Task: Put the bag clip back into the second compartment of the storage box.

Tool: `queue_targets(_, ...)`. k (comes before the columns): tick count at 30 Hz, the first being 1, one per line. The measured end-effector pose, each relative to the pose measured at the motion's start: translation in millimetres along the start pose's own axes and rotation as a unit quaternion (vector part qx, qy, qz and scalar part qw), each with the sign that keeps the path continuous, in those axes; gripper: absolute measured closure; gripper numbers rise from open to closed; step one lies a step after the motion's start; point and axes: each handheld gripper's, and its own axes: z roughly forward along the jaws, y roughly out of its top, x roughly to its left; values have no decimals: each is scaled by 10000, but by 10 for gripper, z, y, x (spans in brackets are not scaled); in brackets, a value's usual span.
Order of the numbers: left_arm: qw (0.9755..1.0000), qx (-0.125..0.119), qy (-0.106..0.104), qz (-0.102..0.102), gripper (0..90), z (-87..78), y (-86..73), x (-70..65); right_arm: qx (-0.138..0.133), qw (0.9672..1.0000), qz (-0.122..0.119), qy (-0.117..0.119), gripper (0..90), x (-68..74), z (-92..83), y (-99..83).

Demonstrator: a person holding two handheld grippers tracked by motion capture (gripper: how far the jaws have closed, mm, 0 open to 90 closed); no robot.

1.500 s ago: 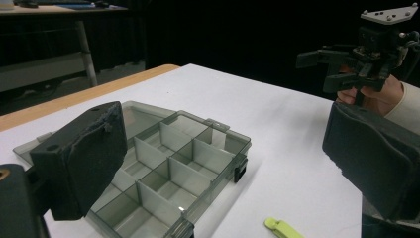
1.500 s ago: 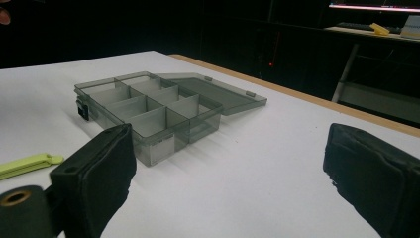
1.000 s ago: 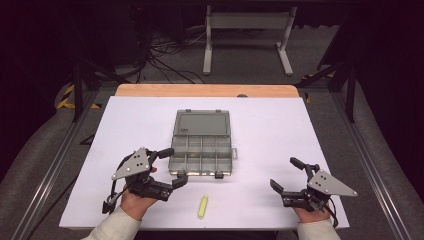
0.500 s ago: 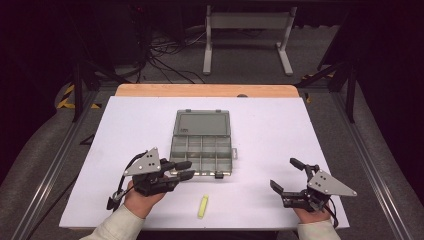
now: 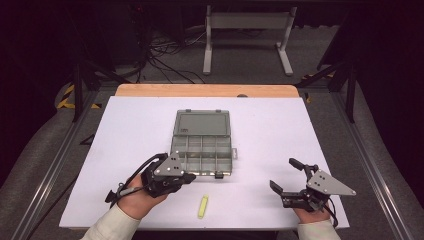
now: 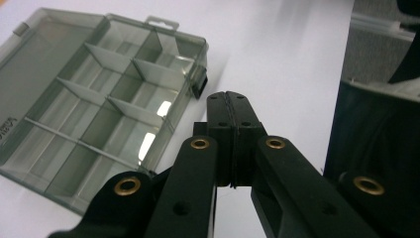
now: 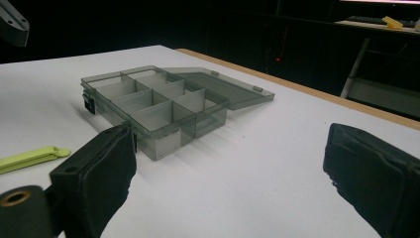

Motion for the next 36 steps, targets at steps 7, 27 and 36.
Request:
queue_targets(7, 9985, 500, -205, -81, 894, 58, 34, 9, 11, 10000, 12, 7, 72, 2, 2, 0)
queue_targets(27, 9922, 863, -704, -563, 893, 298, -62, 124, 9, 10000, -19, 28, 72, -2, 0, 1)
queue_targets(36, 9888, 1002, -850, -702, 893, 537, -118, 156, -1, 10000, -16, 40, 72, -2, -2, 2)
